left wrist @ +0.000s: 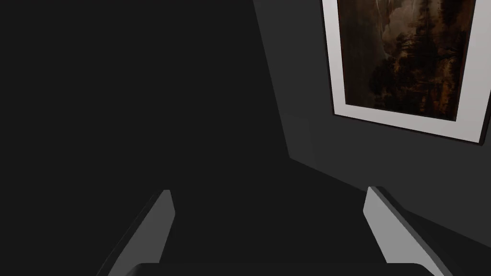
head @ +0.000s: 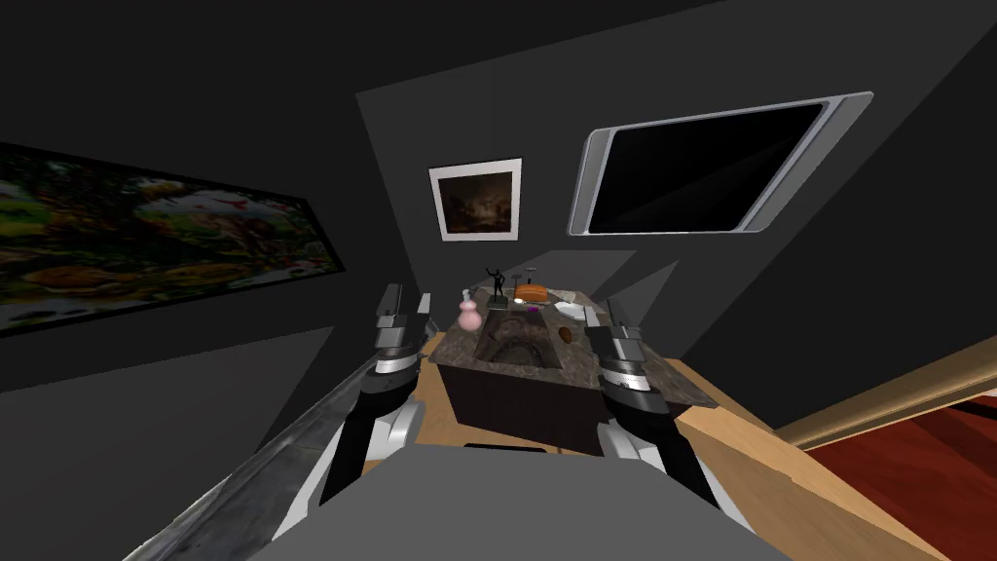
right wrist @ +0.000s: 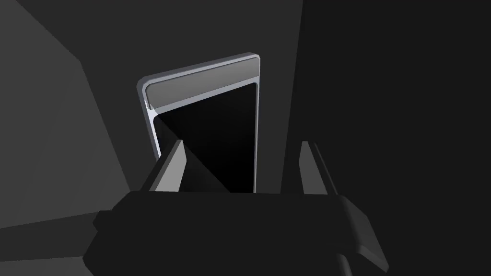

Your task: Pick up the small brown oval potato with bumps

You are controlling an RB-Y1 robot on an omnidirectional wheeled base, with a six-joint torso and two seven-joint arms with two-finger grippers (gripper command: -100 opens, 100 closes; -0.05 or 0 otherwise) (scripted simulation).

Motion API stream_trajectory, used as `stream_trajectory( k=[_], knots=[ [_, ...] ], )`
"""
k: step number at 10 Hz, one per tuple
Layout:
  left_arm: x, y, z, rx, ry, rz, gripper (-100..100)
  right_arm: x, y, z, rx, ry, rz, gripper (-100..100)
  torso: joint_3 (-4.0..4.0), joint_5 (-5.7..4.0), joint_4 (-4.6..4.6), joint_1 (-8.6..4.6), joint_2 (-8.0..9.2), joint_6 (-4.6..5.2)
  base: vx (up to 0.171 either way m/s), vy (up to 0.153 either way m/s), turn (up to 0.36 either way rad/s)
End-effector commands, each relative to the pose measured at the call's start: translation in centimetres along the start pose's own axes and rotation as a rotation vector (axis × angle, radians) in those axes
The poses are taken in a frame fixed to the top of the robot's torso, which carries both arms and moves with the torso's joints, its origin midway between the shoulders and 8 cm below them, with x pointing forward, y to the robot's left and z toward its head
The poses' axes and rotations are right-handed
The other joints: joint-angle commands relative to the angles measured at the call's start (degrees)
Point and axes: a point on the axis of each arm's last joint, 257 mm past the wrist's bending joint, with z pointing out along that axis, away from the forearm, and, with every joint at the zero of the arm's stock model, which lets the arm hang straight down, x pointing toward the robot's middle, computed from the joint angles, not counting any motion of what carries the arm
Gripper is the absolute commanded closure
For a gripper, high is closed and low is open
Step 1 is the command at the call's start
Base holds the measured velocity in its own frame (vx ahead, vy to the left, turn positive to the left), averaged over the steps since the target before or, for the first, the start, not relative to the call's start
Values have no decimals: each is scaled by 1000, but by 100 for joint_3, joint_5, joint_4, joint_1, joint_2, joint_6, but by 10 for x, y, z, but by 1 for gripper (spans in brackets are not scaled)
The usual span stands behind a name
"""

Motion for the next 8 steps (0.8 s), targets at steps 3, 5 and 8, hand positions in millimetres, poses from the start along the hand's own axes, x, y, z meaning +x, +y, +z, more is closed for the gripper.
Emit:
stream_trajectory(
  k=[3, 5, 8],
  knots=[
    [0, 0, 0, 0, 0, 0, 0, 9, -20, -14, 65, 71, 26, -100, 10, 1, 4, 6, 18, -1, -55, 23, 50],
    [0, 0, 0, 0, 0, 0, 0, 12, -29, -22, 97, 102, 38, -100, 21, 3, 8, 15, 37, 0, -88, 41, 47],
    [0, 0, 0, 0, 0, 0, 0, 17, -50, -41, 176, 159, 70, -100, 14, 3, 6, 12, 24, 0, -61, 39, 69]
  ],
)
